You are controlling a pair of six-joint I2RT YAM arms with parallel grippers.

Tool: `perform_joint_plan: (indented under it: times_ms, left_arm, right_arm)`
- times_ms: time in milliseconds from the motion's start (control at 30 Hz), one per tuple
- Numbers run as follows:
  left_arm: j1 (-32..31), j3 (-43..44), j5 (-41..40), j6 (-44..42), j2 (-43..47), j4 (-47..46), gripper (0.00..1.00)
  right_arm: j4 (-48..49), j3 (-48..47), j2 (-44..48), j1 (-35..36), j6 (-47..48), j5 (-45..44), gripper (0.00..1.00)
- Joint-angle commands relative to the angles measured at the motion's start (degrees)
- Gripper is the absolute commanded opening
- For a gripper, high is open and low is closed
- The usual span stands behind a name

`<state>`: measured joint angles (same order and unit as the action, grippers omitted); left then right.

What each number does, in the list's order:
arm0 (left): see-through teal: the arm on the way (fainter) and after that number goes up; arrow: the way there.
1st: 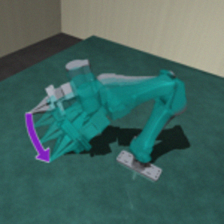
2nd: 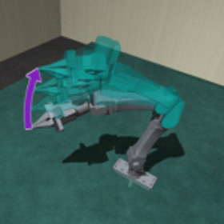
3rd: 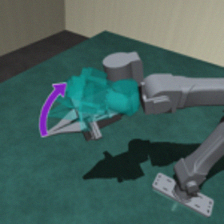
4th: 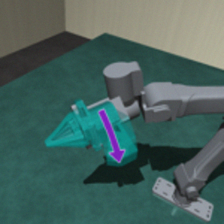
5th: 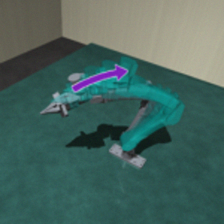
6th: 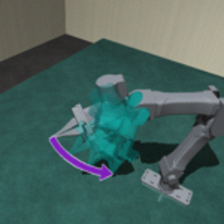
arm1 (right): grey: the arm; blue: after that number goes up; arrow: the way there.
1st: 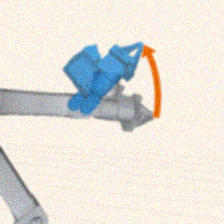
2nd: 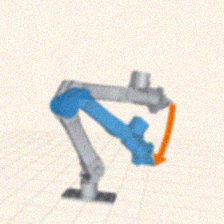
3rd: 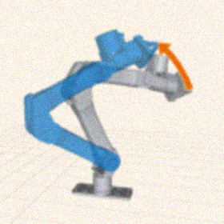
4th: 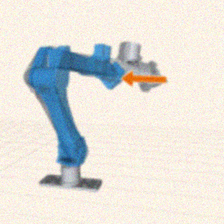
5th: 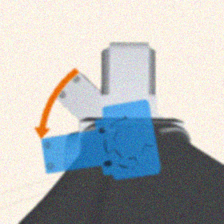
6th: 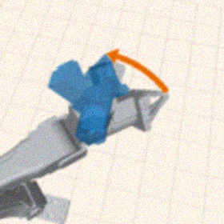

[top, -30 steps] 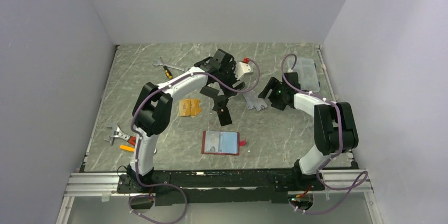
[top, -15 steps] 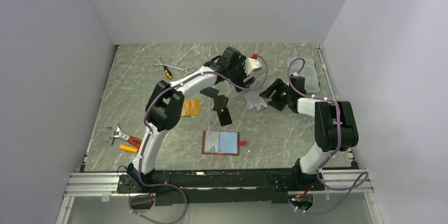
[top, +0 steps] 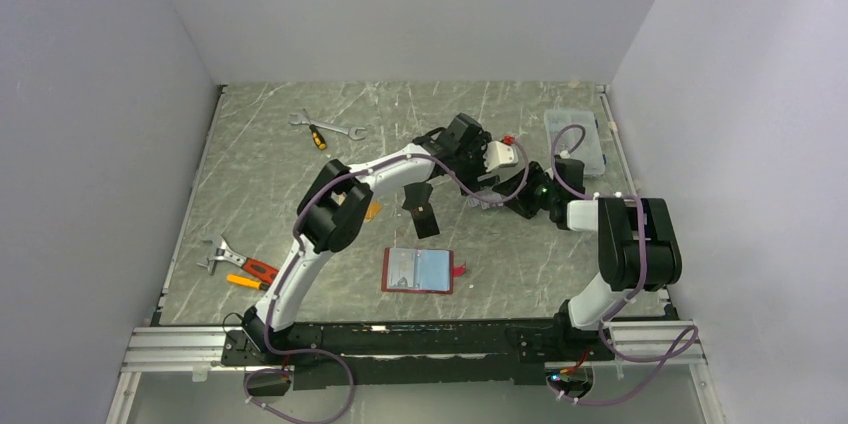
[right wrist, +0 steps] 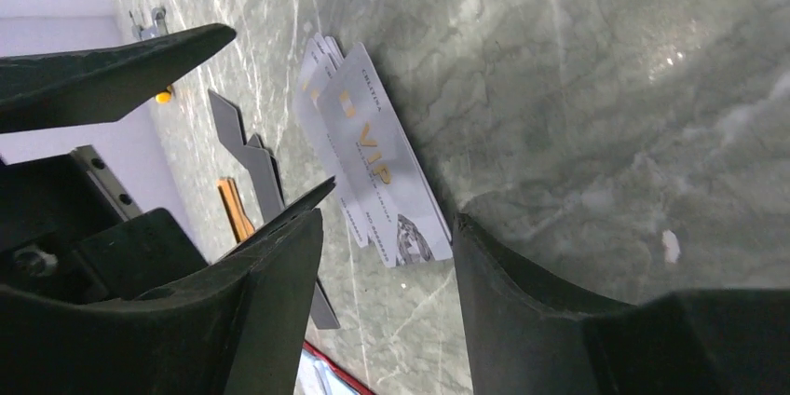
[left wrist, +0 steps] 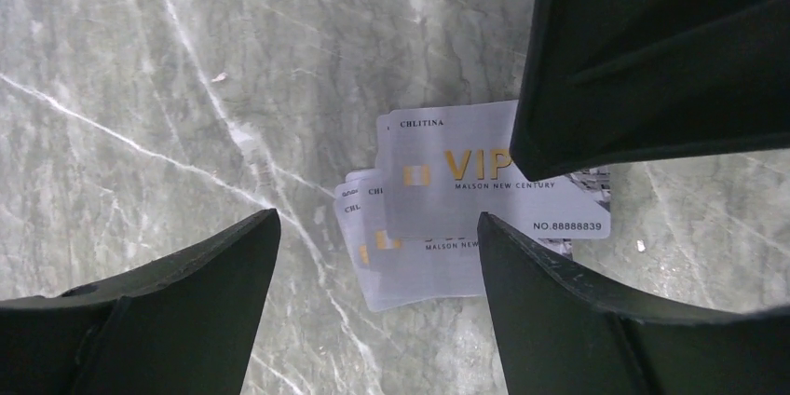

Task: Put the credit cards into the card holder
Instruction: Pick up the credit card from the center of the board.

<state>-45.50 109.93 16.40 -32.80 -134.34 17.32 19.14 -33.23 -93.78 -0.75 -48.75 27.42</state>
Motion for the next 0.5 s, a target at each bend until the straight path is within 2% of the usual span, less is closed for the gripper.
perform_joint_plan:
  times_ms: [0, 267, 467]
  left_arm:
    - [-0.8, 3.7, -2.8, -3.1, -2.0, 1.6, 0.83]
    - [-2.1, 4.0, -5.4, -5.9, -3.1, 4.3, 0.81]
    - [-2.2, 3.5, -4.4, -6.4, -2.7, 5.2, 0.78]
  right_arm:
    - [-7.8, 3.6, 0.5, -1.0, 0.8, -2.2, 0.57]
    - [-5.2, 6.3, 1.2, -1.8, -1.7, 0.8, 0.51]
    - [-2.0, 6.4, -0.4, -1.8, -3.5, 2.2, 0.44]
